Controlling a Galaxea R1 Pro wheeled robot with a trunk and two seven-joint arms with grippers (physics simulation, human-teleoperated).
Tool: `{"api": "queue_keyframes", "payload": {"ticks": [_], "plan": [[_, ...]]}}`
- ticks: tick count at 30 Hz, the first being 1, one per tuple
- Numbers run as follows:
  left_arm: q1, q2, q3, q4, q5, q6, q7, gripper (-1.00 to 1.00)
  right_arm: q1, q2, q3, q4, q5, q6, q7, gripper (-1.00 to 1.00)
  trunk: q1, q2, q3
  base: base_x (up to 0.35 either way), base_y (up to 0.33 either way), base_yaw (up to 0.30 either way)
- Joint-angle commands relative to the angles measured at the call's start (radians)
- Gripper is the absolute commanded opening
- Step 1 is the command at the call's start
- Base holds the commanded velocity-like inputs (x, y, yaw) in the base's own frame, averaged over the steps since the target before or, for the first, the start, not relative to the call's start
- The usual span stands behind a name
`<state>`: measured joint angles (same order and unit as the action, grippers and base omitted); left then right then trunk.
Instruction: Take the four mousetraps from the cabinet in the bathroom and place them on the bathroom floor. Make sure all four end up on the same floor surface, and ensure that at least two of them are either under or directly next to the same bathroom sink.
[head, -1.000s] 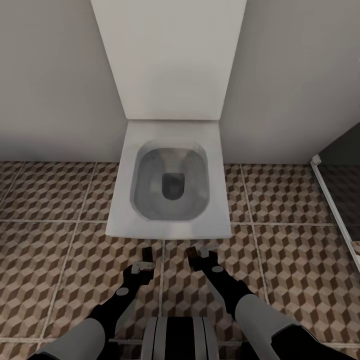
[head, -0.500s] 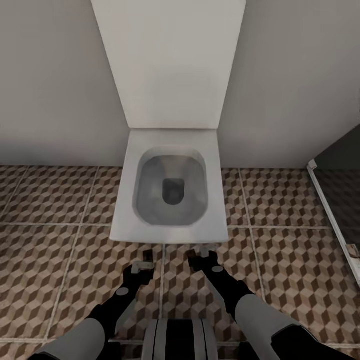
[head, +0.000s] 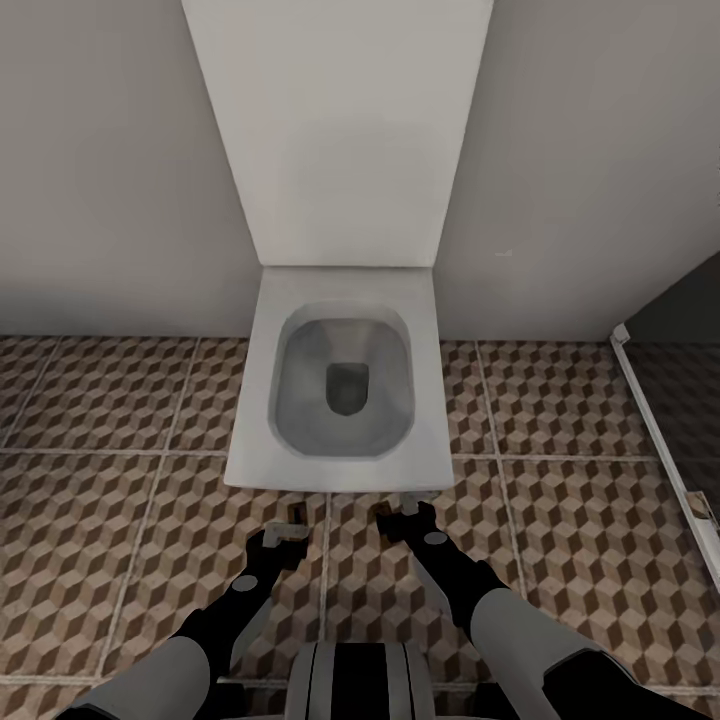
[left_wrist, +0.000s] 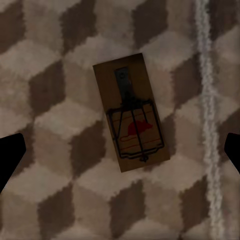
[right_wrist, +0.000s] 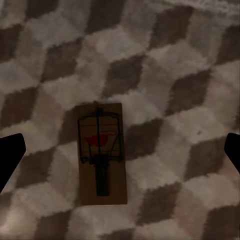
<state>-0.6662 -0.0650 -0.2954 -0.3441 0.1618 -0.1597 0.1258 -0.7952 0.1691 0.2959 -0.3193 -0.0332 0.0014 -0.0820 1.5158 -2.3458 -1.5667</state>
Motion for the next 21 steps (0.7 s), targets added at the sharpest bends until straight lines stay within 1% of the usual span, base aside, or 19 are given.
{"api": "queue_keyframes", "payload": {"ticks": [1, 14, 17, 21], "plan": [[-0.001, 0.001, -0.009, 0.001, 0.010, -0.004, 0.006, 1.00, -0.001, -0.001, 0.008, 0.000, -0.004, 0.000, -0.007, 1.00, 0.000, 0.000, 0.000, 0.000, 0.000, 0.000], [-0.001, 0.001, -0.009, 0.002, 0.010, -0.006, 0.008, 1.00, -0.001, -0.003, 0.008, 0.000, -0.004, 0.000, -0.007, 1.00, 0.000, 0.000, 0.000, -0.010, 0.000, 0.000], [-0.001, 0.002, -0.009, 0.002, 0.010, -0.013, 0.008, 1.00, -0.001, -0.004, 0.008, 0.000, -0.004, 0.000, -0.007, 1.00, 0.000, 0.000, 0.000, -0.174, 0.000, 0.000], [-0.001, 0.003, -0.009, 0.002, 0.010, -0.031, 0.008, 1.00, -0.001, -0.005, 0.008, 0.000, -0.004, 0.000, -0.007, 1.00, 0.000, 0.000, 0.000, -0.280, 0.000, 0.000]]}}
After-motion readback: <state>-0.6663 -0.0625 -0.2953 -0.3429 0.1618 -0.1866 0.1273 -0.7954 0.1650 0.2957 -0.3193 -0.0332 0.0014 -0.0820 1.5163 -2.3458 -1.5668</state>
